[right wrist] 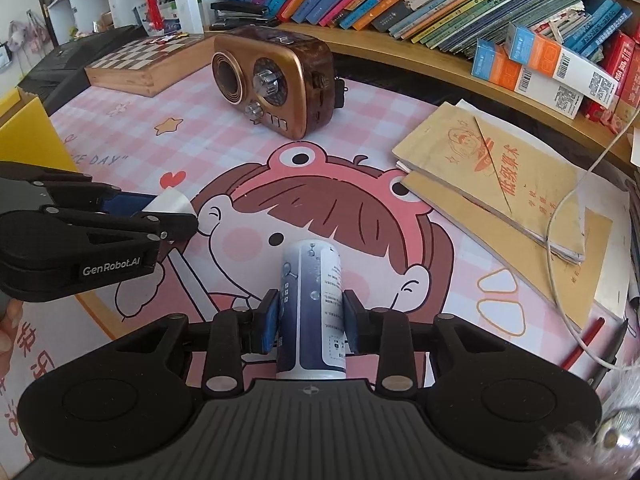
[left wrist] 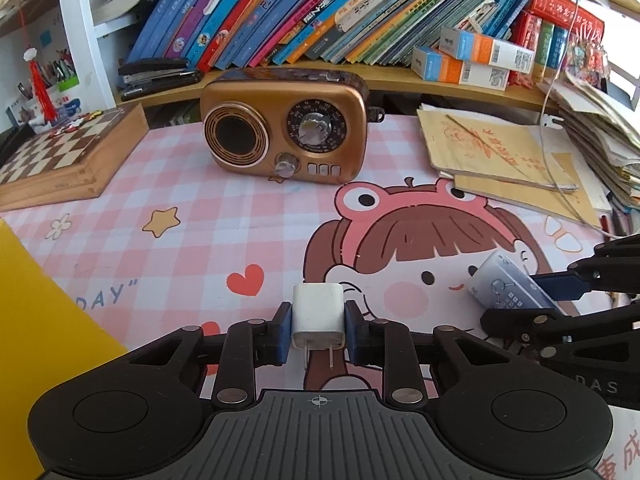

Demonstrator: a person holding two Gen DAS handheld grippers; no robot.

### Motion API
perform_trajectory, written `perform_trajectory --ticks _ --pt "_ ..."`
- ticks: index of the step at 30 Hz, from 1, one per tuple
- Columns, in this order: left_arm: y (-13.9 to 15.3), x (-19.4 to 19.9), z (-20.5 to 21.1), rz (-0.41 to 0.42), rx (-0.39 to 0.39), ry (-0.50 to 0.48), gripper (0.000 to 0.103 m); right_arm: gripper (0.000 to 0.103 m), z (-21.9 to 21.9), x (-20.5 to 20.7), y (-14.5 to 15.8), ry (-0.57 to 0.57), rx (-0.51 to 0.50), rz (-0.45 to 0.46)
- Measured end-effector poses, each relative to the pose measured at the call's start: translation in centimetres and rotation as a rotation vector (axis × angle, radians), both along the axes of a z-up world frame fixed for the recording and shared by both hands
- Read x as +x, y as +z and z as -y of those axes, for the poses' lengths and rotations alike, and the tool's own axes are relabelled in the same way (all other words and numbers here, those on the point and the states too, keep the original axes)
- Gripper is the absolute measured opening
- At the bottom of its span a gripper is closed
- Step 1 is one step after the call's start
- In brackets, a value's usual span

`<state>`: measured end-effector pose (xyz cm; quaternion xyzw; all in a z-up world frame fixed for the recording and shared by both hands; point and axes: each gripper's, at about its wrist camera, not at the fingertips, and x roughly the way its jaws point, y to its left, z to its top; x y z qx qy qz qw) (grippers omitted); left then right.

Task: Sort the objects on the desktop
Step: 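Lift the spray bottle and charger with both tools toward the yellow box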

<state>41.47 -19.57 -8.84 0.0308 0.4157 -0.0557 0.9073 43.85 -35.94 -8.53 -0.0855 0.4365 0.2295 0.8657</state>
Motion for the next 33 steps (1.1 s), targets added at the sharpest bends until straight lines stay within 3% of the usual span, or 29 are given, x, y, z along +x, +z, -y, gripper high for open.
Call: perform_trajectory --ticks 14,25,33 --pt "5.3 -5.6 -0.2 0.104 -0.091 -0.043 0.025 0.03 0.5 -5.0 3.9 -0.051 0.087 0.064" --pt "8.4 -12.2 -2.8 0.148 -0.173 -0.047 0.025 0.03 0.0 -12.2 6.8 -0.089 0.137 0.091" --pt "9.1 -17.7 -5.2 0.147 -0.218 -0.062 0.025 0.03 -1.8 -18.2 8.0 -0.105 0.154 0.095"
